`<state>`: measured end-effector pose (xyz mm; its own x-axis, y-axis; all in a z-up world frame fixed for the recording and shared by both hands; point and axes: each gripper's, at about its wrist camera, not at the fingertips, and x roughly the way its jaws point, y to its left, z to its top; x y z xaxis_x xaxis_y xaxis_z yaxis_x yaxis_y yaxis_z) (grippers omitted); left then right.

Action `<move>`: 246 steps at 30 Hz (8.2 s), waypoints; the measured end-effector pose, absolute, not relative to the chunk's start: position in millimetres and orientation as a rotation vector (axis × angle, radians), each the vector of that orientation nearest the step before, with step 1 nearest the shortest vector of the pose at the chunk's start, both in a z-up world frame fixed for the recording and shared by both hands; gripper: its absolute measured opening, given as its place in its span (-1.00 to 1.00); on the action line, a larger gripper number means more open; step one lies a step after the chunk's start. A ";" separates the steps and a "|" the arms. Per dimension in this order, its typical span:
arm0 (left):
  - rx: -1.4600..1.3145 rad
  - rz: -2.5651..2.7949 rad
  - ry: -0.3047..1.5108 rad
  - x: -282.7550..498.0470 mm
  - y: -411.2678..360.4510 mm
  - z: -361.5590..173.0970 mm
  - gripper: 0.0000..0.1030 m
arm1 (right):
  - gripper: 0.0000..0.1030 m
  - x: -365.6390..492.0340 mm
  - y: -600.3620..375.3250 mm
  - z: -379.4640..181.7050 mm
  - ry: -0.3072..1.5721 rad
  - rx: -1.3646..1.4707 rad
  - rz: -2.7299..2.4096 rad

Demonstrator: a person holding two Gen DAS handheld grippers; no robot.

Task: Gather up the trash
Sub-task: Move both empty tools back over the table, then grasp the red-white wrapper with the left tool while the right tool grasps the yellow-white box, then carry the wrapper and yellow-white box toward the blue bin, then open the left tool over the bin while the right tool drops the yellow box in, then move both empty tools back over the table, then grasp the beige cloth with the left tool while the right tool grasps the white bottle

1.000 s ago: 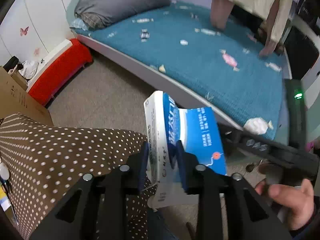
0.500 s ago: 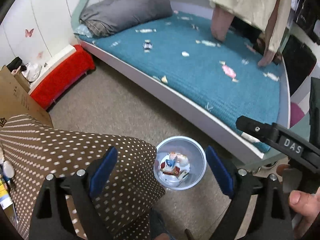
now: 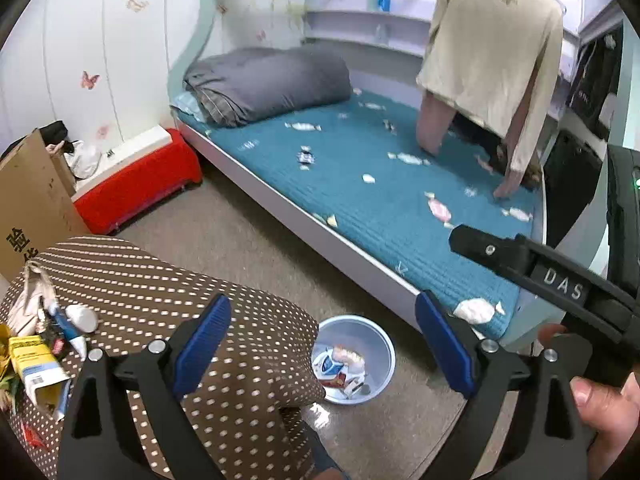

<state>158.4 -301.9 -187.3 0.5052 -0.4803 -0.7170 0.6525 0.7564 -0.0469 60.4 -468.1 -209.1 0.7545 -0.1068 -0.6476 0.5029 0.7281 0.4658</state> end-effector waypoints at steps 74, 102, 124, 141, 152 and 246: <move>-0.048 -0.167 0.871 214.9 78.0 -252.7 -0.06 | 0.17 237.0 -92.4 -246.7 0.925 0.073 0.381; -0.083 -0.279 0.765 185.7 37.1 -199.8 -0.40 | 0.09 173.8 -194.1 -194.8 0.781 0.270 0.350; 0.042 -0.554 0.602 156.7 -145.5 -127.1 -0.40 | 0.09 87.7 -403.3 -141.6 0.526 0.482 0.014; 0.180 -0.763 0.813 167.8 -308.2 -206.6 -0.39 | 0.10 76.9 -508.7 -247.7 0.701 0.656 -0.214; 0.314 -0.795 1.013 191.5 -378.0 -275.4 -0.36 | 0.14 92.3 -533.3 -317.4 0.827 0.758 -0.251; -0.005 0.121 0.801 231.5 158.4 -236.1 0.82 | -0.42 265.2 -184.5 -243.9 0.878 0.185 0.252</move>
<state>231.6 158.4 -236.1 0.6897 0.1067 -0.7162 -0.1104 0.9930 0.0416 265.2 -184.5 -243.9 0.6117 0.2926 -0.7349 -0.1417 0.9546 0.2621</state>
